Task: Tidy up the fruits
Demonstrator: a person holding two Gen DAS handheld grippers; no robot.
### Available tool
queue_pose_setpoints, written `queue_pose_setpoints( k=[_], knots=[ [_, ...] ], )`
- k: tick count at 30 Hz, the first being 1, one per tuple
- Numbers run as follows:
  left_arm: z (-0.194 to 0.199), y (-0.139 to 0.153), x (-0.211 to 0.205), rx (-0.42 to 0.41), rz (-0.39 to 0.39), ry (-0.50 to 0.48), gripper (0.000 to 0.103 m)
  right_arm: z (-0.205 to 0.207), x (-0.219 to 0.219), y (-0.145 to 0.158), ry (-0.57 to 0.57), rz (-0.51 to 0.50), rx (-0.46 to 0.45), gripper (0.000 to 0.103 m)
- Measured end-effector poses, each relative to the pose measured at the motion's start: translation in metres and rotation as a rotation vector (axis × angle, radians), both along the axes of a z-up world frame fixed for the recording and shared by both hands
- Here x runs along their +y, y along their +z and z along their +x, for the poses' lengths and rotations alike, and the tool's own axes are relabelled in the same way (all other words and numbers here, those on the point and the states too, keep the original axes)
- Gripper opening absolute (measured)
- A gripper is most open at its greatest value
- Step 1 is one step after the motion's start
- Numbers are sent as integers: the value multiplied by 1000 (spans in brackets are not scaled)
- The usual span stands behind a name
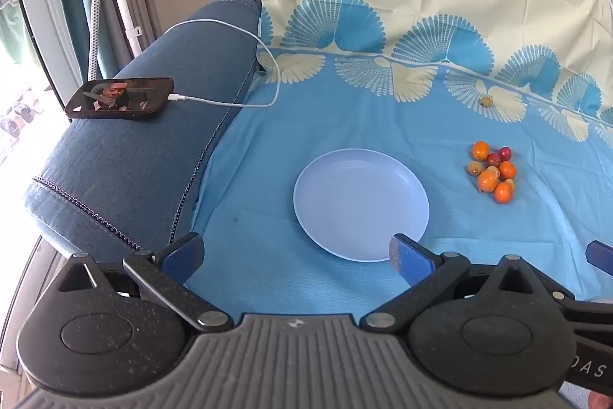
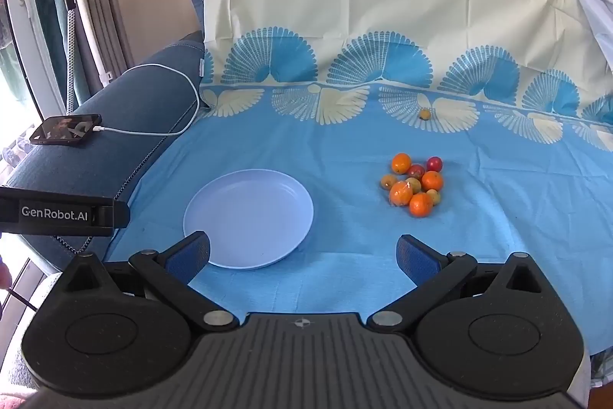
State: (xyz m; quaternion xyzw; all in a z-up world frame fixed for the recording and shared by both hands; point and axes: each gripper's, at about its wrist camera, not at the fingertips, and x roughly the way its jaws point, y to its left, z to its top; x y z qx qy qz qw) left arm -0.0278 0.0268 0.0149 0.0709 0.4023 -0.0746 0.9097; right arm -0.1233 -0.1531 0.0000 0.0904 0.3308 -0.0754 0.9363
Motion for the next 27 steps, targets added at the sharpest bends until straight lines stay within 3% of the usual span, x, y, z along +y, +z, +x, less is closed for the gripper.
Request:
queue_pose_setpoints(
  k=[27],
  knots=[
    [-2,-3,2,10,6,-4,103,-3,2,1,1,8,-1,103]
  ],
)
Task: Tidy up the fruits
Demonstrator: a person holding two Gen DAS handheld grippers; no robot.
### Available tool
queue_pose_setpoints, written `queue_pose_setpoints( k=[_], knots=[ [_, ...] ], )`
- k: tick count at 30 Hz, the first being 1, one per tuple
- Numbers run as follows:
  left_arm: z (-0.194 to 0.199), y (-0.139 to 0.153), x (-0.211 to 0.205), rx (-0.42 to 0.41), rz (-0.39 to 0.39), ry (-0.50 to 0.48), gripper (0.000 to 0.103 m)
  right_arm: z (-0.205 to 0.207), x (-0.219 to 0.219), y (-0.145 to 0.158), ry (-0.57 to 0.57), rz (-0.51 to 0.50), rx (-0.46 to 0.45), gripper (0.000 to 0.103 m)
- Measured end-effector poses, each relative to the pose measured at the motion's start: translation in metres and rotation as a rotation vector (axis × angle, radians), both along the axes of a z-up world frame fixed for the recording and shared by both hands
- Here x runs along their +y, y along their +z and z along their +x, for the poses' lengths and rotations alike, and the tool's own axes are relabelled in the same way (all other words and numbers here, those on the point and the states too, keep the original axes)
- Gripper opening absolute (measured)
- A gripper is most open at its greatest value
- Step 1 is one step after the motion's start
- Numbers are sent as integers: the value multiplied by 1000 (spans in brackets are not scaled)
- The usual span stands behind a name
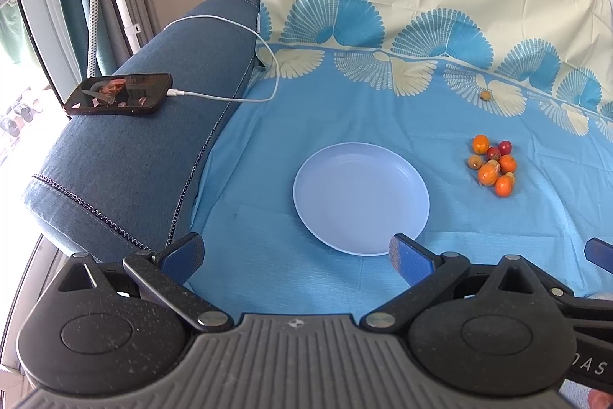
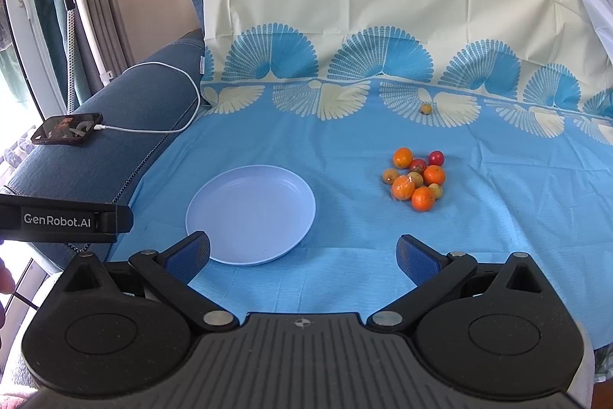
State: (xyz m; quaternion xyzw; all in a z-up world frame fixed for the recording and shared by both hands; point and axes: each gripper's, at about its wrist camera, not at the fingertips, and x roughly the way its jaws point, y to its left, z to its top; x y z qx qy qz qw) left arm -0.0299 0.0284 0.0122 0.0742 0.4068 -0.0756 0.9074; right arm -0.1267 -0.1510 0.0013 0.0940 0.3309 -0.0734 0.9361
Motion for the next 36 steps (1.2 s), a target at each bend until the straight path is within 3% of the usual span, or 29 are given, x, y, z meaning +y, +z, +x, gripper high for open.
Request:
queue_pose_setpoints(
  k=[17,36],
  knots=[
    [-4,4,1,-9,-10,4,103,-1,3,2,12,-53,22,103],
    [-24,29,7,-67,-92,20,103,-26,3,17,14,-55,-90,103]
  ],
)
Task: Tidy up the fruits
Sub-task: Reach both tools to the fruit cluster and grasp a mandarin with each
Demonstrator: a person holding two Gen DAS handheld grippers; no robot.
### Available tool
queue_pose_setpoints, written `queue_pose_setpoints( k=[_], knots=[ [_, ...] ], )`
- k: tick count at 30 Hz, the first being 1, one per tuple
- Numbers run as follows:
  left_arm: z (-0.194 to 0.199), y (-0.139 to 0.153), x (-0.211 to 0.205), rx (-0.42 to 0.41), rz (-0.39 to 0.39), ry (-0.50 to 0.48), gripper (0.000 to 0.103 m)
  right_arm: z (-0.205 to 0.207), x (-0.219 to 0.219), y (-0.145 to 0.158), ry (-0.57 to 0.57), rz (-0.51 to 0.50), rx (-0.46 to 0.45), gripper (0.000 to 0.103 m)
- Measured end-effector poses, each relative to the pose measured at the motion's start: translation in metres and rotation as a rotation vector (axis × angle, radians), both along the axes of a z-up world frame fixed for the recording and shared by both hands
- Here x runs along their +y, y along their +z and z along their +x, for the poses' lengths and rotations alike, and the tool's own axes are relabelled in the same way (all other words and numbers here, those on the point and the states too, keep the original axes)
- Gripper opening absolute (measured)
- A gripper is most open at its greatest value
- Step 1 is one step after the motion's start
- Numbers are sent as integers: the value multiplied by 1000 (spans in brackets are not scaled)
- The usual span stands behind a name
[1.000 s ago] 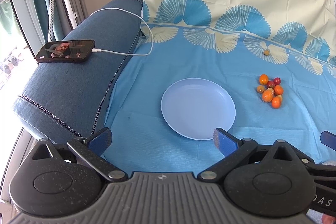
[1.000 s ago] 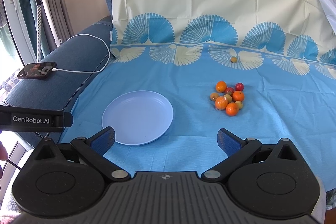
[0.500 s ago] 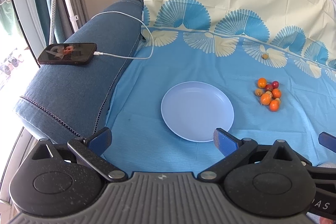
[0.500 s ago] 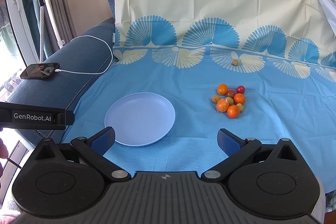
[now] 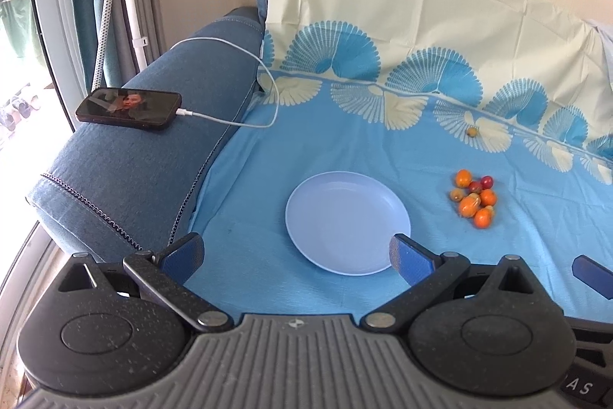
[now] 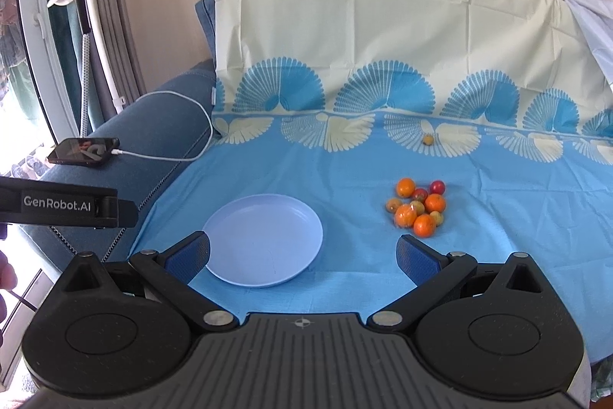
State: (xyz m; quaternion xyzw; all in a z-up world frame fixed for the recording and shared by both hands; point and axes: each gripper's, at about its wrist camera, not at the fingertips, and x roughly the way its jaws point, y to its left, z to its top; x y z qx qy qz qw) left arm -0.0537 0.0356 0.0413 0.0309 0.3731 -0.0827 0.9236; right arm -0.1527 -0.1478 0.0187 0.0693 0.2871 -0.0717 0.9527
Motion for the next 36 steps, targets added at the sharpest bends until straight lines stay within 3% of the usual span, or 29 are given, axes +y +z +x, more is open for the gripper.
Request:
queue_pose_setpoints(
  k=[6,11,17,28,36],
  knots=[
    [-12,10,-10,-22,-13,-33,103,-14,-10,9,-65,-25,-81,103],
    [-17,12,-29,-34,-2,-66,103,-18,-36,6,-118,-6,-57,103],
    [2,-4,-62,21,48,-109,103,-19,-67,-12,-171,11,-34,103],
    [71,-42,-134,131,104,-154,103,33,-148,-89,-342,40,82,103],
    [128,-79,-205,149,170,-199,103,104,-195,-156,-279,-31,116,102]
  ],
)
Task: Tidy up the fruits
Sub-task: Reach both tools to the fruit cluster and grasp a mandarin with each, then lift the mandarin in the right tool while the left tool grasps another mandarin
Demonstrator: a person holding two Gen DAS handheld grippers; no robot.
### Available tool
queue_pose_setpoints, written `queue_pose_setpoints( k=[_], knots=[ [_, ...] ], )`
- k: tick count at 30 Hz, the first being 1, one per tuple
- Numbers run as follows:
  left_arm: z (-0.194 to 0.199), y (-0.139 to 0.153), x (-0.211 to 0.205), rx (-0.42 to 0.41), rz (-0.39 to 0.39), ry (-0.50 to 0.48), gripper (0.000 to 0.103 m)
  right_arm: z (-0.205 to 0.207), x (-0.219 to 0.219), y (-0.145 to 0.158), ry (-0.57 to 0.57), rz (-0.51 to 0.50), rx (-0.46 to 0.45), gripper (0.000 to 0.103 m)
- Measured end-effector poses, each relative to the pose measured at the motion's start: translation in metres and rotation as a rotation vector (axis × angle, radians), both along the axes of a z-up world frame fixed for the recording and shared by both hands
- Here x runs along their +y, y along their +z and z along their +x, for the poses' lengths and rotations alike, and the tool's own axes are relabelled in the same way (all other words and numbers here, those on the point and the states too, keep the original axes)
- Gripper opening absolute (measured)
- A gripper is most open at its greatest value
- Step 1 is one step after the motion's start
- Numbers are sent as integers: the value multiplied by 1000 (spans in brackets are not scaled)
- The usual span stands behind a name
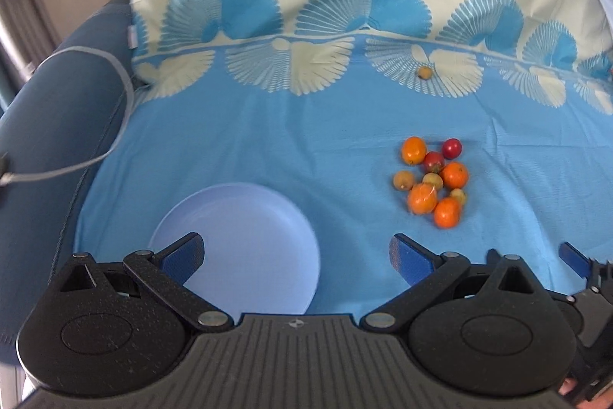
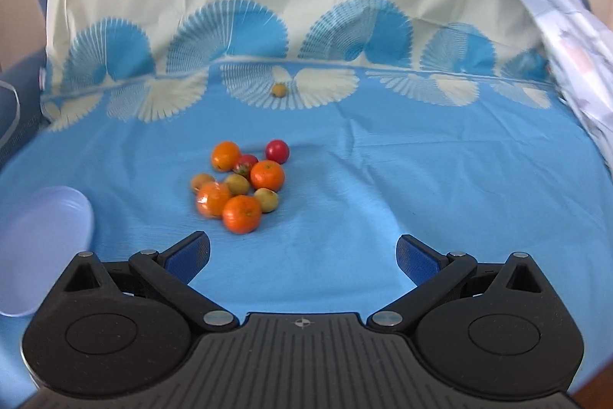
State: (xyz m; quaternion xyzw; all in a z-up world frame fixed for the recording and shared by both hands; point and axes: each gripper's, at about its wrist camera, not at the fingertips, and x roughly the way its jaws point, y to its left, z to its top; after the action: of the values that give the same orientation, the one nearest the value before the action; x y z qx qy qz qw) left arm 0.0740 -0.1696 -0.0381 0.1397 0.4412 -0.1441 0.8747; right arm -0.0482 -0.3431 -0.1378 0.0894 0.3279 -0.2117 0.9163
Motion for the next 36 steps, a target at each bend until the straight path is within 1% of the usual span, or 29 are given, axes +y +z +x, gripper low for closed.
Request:
queue_pose_setpoints(
  k=[4,9,11,13,14,15,16,18,19,21,26,28,29,30,33,34,35,36],
  knots=[
    [23,-22,-29,18,37,-20,103,35,-16,-26,26,7,22,102],
    [45,-42,-48,39,67,-8,103,65,-22,-47,83,128,23,102],
    [51,-48,-50,44,75,1,103,73,-17,-54,91,125,24,102],
    [57,-54,-53,46,86,10,103,81,-14,-60,98,115,31,97],
    [60,-58,-55,50,92,13,103,85,-13,-62,97,112,32,90],
    [63,-61,-57,55,97,18,103,87,-11,-64,86,96,31,85],
    [65,-65,-60,61,99,23,103,88,-9,-65,80,71,31,78],
    [70,-71,-66,78,91,26,103,89,-8,-63,106,38,20,53],
    [72,-74,-70,88,84,24,103,88,-10,-62,89,22,30,39],
    [73,-82,-80,113,68,12,103,82,-20,-59,49,8,41,38],
    [75,-105,-112,169,33,-25,103,66,-63,-57,-115,-65,70,38],
    [77,-115,-126,180,38,-38,103,61,-79,-61,-168,-26,80,38],
    [78,-120,-132,183,46,-44,103,60,-84,-63,-177,7,73,39],
    [80,-125,-137,185,55,-48,103,59,-85,-64,-182,16,67,39],
    [88,-140,-148,198,77,-53,103,61,-81,-66,-174,-14,76,39],
    [90,-143,-148,203,73,-44,102,61,-82,-67,-174,-14,75,39],
    [91,-144,-144,207,44,-23,91,61,-83,-67,-176,-11,72,39],
    [93,-143,-139,235,-9,-7,81,62,-83,-68,-177,-10,70,39]
  ],
)
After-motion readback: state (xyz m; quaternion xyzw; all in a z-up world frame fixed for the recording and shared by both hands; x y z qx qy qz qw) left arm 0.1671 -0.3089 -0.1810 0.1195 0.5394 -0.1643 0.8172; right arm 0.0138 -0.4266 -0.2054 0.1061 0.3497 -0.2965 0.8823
